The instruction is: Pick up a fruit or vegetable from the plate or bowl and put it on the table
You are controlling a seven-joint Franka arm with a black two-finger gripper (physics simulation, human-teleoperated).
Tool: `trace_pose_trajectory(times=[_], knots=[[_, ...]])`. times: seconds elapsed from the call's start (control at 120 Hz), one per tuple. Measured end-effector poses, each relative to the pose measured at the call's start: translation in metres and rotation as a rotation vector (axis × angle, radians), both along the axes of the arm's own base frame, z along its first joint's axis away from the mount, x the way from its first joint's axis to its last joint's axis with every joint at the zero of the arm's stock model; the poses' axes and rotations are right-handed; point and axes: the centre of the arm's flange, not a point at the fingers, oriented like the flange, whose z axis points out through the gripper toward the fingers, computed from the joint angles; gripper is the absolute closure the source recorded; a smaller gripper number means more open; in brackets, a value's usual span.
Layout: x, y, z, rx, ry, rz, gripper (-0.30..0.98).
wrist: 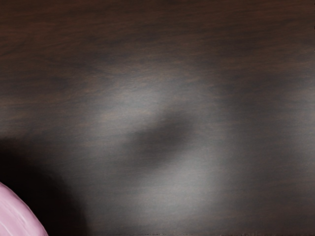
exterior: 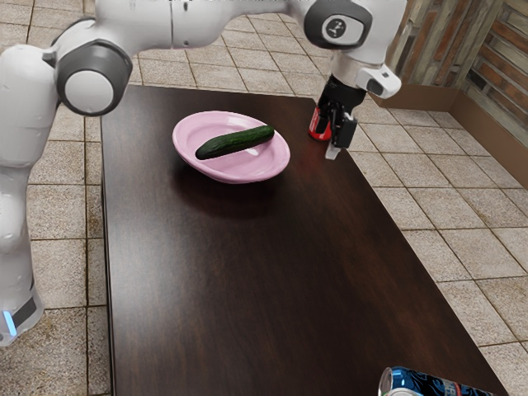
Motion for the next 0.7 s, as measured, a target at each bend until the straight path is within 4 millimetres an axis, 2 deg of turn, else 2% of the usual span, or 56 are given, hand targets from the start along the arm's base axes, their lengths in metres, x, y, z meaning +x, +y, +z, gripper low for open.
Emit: trace_pose_trajectory(times=[0.075,0.225,0.417,0.517,0.608,0.7], knots=[[0.0,0.0,0.002,-0.001,-0.003,0.0,0.0],[-0.009,0.018,0.018,0.075,-0.02,0.043,0.0],[-0.03,0.131,0.026,0.121,0.016,0.278,0.0],[-0.037,0.177,0.015,0.103,0.047,0.378,0.0],[-0.039,0.195,0.003,0.079,0.074,0.44,0.0],[-0.041,0.201,-0.012,0.059,0.109,0.494,0.0]])
